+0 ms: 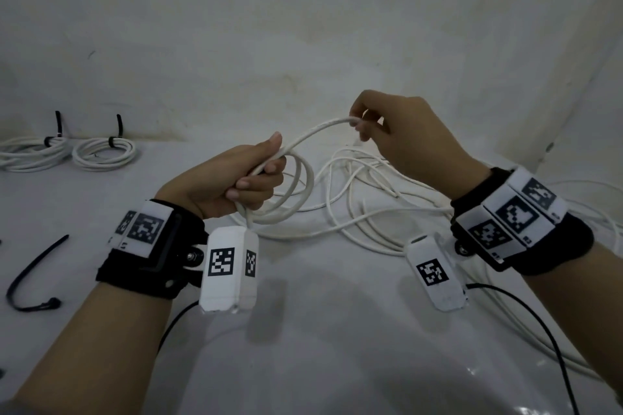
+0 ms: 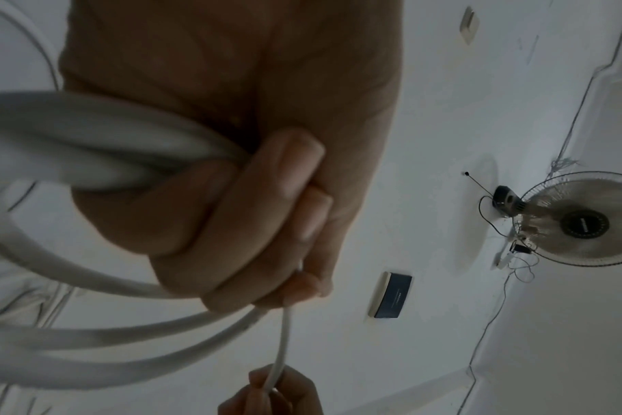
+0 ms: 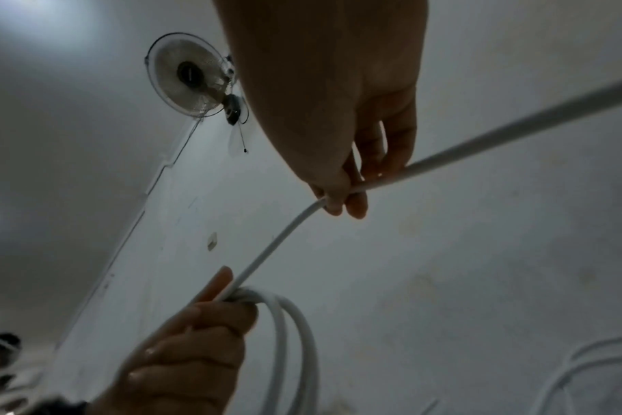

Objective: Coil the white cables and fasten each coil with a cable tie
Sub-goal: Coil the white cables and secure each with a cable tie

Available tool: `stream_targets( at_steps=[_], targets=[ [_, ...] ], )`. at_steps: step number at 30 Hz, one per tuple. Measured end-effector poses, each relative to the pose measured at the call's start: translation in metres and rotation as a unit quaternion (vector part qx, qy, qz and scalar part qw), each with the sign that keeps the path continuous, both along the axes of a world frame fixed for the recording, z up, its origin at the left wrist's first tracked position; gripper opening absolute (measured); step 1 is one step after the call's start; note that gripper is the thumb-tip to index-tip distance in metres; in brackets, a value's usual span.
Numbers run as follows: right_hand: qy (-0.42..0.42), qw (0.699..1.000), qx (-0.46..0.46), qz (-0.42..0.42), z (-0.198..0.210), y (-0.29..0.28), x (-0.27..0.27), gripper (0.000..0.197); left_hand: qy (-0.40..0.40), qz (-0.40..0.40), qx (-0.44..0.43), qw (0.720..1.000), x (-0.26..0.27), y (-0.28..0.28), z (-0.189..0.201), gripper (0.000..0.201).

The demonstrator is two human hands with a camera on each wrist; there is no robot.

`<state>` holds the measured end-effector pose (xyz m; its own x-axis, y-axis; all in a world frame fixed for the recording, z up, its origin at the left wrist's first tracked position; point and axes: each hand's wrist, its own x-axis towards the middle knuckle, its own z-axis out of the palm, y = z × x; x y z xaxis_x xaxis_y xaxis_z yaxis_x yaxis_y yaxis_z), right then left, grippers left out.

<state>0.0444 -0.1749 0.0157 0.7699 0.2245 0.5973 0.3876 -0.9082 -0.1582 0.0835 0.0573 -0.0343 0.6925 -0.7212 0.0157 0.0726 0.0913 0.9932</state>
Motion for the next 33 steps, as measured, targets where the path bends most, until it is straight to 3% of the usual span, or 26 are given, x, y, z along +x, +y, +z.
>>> stream_targets(
  at_steps=[4, 8, 10, 12, 15, 19, 22, 24, 27, 31, 33],
  targets=[
    [-0.112, 0.991, -0.075, -0.023, 0.0, -0.001, 0.009, 0.017, 0.017, -0.005, -0.068, 0.998, 0.002, -0.002, -0.001, 0.046],
    [-0.072, 0.997, 0.004, -0.002, 0.001, -0.014, 0.015, 0.021, 0.064, 0.001, -0.205, 0.977, 0.009, 0.001, 0.003, 0.05],
    [-0.062, 0.997, 0.037, -0.005, 0.003, -0.022, 0.016, 0.021, 0.089, -0.037, -0.28, 0.955, 0.017, 0.007, 0.003, 0.053],
    [-0.068, 0.995, 0.076, -0.014, 0.002, -0.031, 0.016, 0.019, 0.144, -0.127, -0.371, 0.908, 0.027, 0.017, 0.0, 0.05],
    [-0.054, 0.991, 0.119, -0.012, -0.004, -0.042, 0.015, 0.015, 0.14, -0.094, -0.434, 0.885, 0.036, 0.03, -0.003, 0.043],
    [-0.003, 0.999, 0.028, 0.016, -0.023, -0.034, 0.007, 0.013, 0.09, 0.041, -0.477, 0.873, 0.03, 0.033, 0.001, 0.043],
    [0.045, 0.994, -0.072, 0.067, -0.04, -0.016, -0.003, 0.01, 0.088, 0.084, -0.501, 0.857, 0.025, 0.029, 0.005, 0.044],
    [0.063, 0.989, -0.109, 0.074, -0.046, -0.005, -0.009, 0.006, 0.079, 0.117, -0.483, 0.864, 0.023, 0.026, 0.006, 0.049],
    [0.094, 0.994, -0.04, 0.047, -0.041, 0.004, -0.012, 0.01, 0.066, 0.157, -0.446, 0.879, 0.02, 0.02, 0.009, 0.055],
    [0.175, 0.981, 0.079, 0.03, -0.021, 0.01, -0.004, 0.051, 0.056, 0.17, -0.398, 0.9, 0.014, 0.01, 0.011, 0.058],
    [0.172, 0.979, 0.1, 0.034, -0.011, 0.014, 0.001, 0.053, 0.053, 0.164, -0.371, 0.912, 0.01, 0.003, 0.011, 0.057]
  ],
)
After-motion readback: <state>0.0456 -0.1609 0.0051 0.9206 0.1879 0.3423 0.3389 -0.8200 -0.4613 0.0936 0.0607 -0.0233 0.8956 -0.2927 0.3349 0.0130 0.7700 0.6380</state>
